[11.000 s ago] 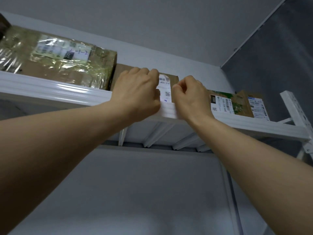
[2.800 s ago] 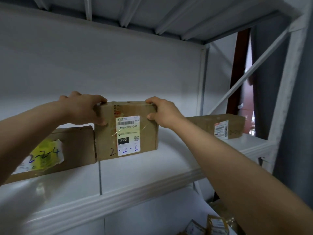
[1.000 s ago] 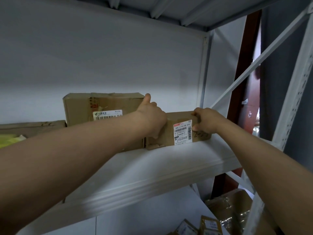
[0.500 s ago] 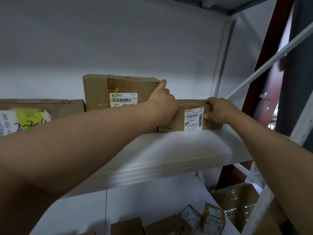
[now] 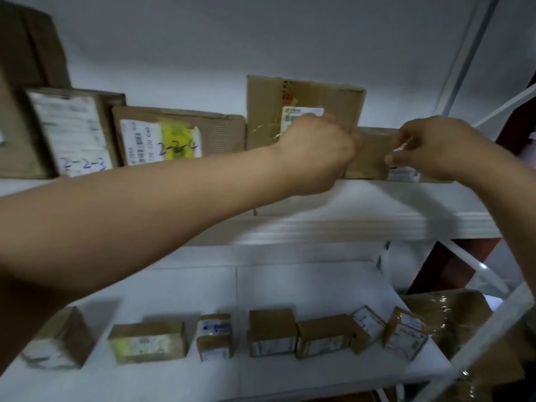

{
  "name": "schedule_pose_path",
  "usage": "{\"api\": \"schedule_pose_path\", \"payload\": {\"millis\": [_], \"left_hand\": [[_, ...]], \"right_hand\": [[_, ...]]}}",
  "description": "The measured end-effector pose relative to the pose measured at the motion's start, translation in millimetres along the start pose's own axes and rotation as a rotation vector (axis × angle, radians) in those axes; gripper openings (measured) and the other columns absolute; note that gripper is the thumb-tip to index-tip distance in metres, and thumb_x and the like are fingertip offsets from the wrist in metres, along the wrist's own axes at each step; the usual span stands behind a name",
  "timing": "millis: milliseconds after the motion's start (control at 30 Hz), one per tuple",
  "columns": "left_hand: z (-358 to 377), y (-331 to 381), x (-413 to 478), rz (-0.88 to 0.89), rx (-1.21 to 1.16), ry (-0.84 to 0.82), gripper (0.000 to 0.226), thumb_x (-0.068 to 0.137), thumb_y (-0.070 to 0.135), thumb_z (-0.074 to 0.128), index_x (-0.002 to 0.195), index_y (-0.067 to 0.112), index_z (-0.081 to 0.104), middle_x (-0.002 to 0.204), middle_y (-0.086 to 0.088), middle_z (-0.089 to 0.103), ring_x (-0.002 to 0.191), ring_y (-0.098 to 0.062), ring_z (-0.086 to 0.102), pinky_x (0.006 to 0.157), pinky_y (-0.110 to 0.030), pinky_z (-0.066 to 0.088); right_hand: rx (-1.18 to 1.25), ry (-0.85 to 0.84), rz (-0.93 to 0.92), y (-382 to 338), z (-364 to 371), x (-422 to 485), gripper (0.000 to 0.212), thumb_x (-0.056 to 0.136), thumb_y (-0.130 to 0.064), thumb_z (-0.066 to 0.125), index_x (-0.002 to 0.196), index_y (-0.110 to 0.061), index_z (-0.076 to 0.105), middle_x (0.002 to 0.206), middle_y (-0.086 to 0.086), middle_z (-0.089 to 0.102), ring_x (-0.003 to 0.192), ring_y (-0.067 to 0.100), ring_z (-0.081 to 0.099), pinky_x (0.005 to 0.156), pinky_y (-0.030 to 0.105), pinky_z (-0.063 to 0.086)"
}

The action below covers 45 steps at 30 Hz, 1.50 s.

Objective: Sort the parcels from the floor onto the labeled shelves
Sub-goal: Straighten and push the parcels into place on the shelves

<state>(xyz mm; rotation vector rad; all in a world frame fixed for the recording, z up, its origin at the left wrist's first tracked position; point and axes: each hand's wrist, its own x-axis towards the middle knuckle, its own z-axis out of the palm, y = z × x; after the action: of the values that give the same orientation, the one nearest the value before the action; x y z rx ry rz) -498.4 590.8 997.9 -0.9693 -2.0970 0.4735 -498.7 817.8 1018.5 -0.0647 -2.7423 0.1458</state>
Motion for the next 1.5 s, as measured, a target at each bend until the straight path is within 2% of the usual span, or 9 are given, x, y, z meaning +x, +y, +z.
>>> {"api": "schedule_pose_path", "payload": {"millis": [200, 400, 467, 600, 833, 1033, 1267, 1400, 1500], "left_hand": [[-32.9, -50.5, -129.2, -0.125, 0.03, -0.069, 0.024, 0.088, 0.025, 0.061, 0.109, 0.014, 0.055, 0.102, -0.008, 0.062, 0.092, -0.033, 0.06, 0.055, -0.034, 0.03], [-67.1, -87.3, -262.4, -0.208, 0.042, -0.116, 0.026, 0.092, 0.03, 0.058, 0.113, 0.015, 0.055, 0.107, -0.007, 0.06, 0.097, -0.033, 0.058, 0.061, -0.036, 0.032], [-77.8, -94.4, -309.6, -0.227, 0.031, -0.14, 0.026, 0.091, 0.031, 0.059, 0.11, 0.014, 0.058, 0.102, -0.008, 0.061, 0.092, -0.033, 0.058, 0.058, -0.036, 0.034], [-71.5, -98.8, -397.9, -0.241, -0.058, -0.295, 0.024, 0.091, 0.034, 0.06, 0.105, 0.014, 0.061, 0.094, -0.007, 0.062, 0.084, -0.032, 0.059, 0.062, -0.039, 0.046], [47.2, -89.6, -506.8, -0.41, -0.222, -0.724, 0.025, 0.092, 0.034, 0.053, 0.113, 0.019, 0.055, 0.106, -0.003, 0.06, 0.095, -0.026, 0.058, 0.066, -0.032, 0.039], [170.7, -84.5, -581.6, -0.658, -0.388, -1.008, 0.074, 0.085, 0.031, 0.069, 0.148, 0.016, 0.033, 0.151, -0.009, 0.037, 0.137, -0.032, 0.035, 0.105, -0.041, 0.035], [271.9, -112.5, -635.2, -0.822, -0.319, -0.996, 0.115, 0.079, 0.019, 0.076, 0.156, 0.021, -0.009, 0.165, -0.009, -0.009, 0.152, -0.03, -0.003, 0.12, -0.049, 0.011], [311.2, -121.7, -641.6, -0.749, -0.342, -1.004, 0.127, 0.073, 0.019, 0.081, 0.156, 0.024, -0.015, 0.165, -0.008, -0.013, 0.152, -0.029, -0.011, 0.119, -0.052, 0.0], [330.1, -119.8, -644.6, -0.692, -0.375, -1.046, 0.132, 0.07, 0.024, 0.085, 0.155, 0.026, -0.016, 0.165, -0.009, -0.001, 0.152, -0.03, -0.005, 0.118, -0.057, -0.001]], "right_hand": [[0.089, -0.097, -0.206, -131.4, -6.0, -55.5, 0.019, 0.08, -0.05, 0.076, 0.087, -0.042, 0.061, 0.089, -0.016, 0.064, 0.082, 0.013, 0.057, 0.069, 0.033, 0.041], [0.233, -0.103, -0.487, -264.4, 20.0, -126.4, 0.017, 0.08, -0.049, 0.068, 0.093, -0.039, 0.066, 0.077, -0.021, 0.061, 0.072, -0.001, 0.054, 0.064, 0.025, 0.039], [0.266, -0.154, -0.573, -301.9, 28.6, -153.6, 0.02, 0.078, -0.051, 0.063, 0.093, -0.039, 0.067, 0.074, -0.018, 0.063, 0.072, -0.004, 0.055, 0.064, 0.019, 0.04], [0.283, -0.37, -0.645, -358.8, 67.0, -187.1, 0.021, 0.081, -0.054, 0.063, 0.098, -0.042, 0.063, 0.076, -0.019, 0.066, 0.072, -0.004, 0.058, 0.068, 0.026, 0.047], [0.216, -0.732, -0.538, -413.2, 217.1, -183.4, 0.035, 0.089, -0.042, 0.07, 0.122, -0.031, 0.063, 0.115, -0.008, 0.066, 0.099, 0.011, 0.063, 0.09, 0.035, 0.054], [0.173, -0.853, -0.498, -451.3, 354.8, -173.9, 0.048, 0.089, -0.032, 0.07, 0.132, -0.023, 0.053, 0.125, 0.006, 0.062, 0.105, 0.024, 0.06, 0.084, 0.033, 0.051], [-0.037, -0.741, -0.55, -510.2, 468.2, -159.6, 0.081, 0.084, -0.045, 0.069, 0.152, -0.03, 0.027, 0.136, 0.006, 0.051, 0.122, 0.031, 0.051, 0.096, 0.043, 0.041], [-0.266, -0.812, -0.523, -503.1, 505.5, -146.9, 0.086, 0.087, -0.036, 0.063, 0.156, -0.031, 0.012, 0.145, 0.011, 0.043, 0.13, 0.034, 0.042, 0.102, 0.047, 0.035], [-0.312, -0.845, -0.501, -494.5, 526.6, -148.6, 0.073, 0.09, -0.026, 0.06, 0.151, -0.022, 0.019, 0.138, 0.011, 0.049, 0.125, 0.033, 0.048, 0.102, 0.047, 0.038]]}}
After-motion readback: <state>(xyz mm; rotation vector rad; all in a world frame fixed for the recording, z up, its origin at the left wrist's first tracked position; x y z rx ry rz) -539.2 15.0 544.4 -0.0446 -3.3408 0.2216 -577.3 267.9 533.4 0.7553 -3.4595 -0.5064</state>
